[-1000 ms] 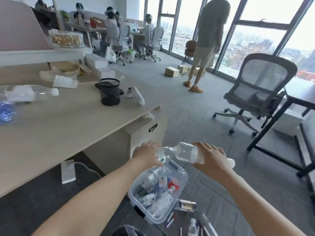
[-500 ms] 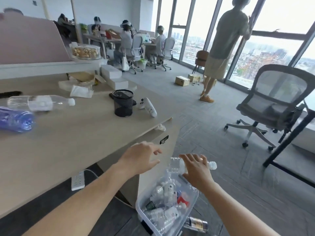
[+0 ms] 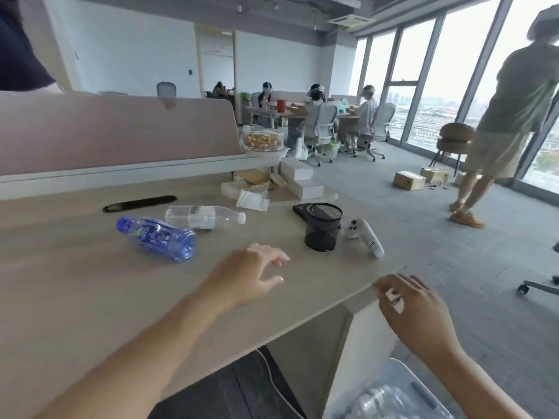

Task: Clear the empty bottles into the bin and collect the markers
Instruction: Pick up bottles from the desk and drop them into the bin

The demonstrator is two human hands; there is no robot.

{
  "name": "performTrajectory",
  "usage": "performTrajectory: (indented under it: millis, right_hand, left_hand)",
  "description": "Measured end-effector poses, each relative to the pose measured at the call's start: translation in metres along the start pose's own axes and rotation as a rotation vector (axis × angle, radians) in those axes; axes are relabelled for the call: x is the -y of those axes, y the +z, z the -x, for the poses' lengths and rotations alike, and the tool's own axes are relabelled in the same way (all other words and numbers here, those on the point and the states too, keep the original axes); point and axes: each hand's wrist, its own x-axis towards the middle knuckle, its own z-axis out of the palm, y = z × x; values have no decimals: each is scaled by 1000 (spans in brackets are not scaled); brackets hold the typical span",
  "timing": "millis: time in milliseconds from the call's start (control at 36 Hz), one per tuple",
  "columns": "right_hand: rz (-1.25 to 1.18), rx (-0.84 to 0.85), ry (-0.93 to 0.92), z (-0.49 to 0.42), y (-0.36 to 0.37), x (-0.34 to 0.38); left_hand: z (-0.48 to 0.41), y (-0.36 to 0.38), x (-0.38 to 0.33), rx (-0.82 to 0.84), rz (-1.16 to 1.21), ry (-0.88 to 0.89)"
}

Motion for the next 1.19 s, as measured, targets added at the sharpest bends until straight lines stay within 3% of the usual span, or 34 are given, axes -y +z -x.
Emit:
performTrajectory:
  millis: [222,333,528,667,833,972,1194]
  right_hand:
    - [-97,122,-246,-64,45,83]
    - [-107,218,-315,-87,74,119]
    - [-102,307,-391,-110,112,166]
    - [-73,340,-425,-122,127,192]
    - [-69,377,-462,-152,145,232]
    - [-44,369,-477,-192,174,279]
    - [53,573,-299,-222,242,304]
  left_hand:
    - [10,-69,111,-74,-26,-251]
    - [12,-84,161,70,-204,-389]
    - [17,-71,211,214,-459,-377]
    - [24,-73,219,171,-569,-294]
    - [54,-91,229,146,-414,-388]
    - [81,-114,232,-57,-433,-462]
    - [108,-137,226,-131,-454,-536]
